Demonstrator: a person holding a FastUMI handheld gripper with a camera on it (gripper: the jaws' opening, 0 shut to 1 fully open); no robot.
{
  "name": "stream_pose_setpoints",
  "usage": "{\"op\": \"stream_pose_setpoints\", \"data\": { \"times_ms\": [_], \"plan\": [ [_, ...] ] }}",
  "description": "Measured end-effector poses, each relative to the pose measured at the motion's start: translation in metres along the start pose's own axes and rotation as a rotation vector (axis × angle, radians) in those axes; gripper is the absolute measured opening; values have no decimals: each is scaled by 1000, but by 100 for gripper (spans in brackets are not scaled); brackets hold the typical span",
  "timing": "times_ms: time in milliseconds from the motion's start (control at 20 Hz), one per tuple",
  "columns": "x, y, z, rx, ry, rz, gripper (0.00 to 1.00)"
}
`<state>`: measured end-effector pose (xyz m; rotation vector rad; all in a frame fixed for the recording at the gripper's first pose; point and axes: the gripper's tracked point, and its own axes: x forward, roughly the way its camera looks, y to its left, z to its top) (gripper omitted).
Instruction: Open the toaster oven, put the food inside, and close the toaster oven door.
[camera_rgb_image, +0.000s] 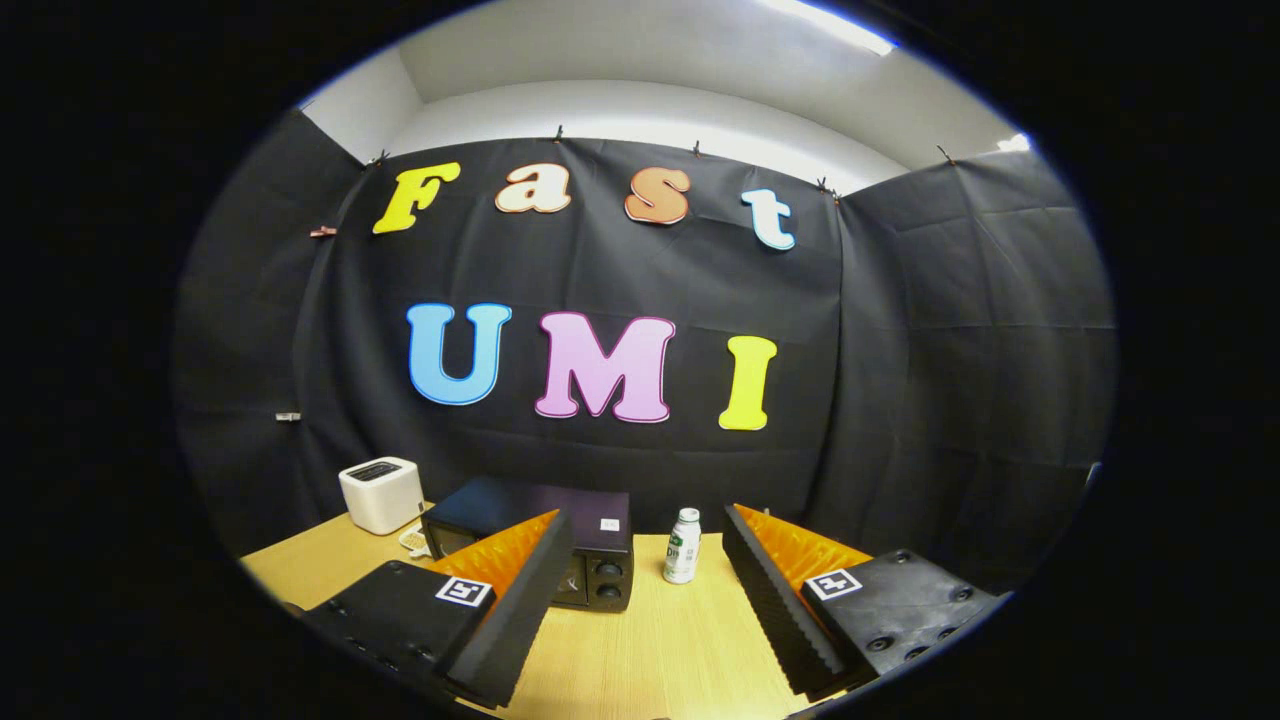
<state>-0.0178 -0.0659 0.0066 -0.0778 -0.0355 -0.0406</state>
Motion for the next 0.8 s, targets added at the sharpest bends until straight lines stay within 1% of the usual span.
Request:
{"op": "stream_pose_setpoints", "data": {
  "times_ms": [100,250,550,800],
  "plan": [
    [-9,3,-4,-31,8,16,99],
    [-15,2,-2,0,19,10,98],
    [-11,3,-2,26,28,-4,98],
    [-6,13,0,-10,28,14,98]
  ]
}}
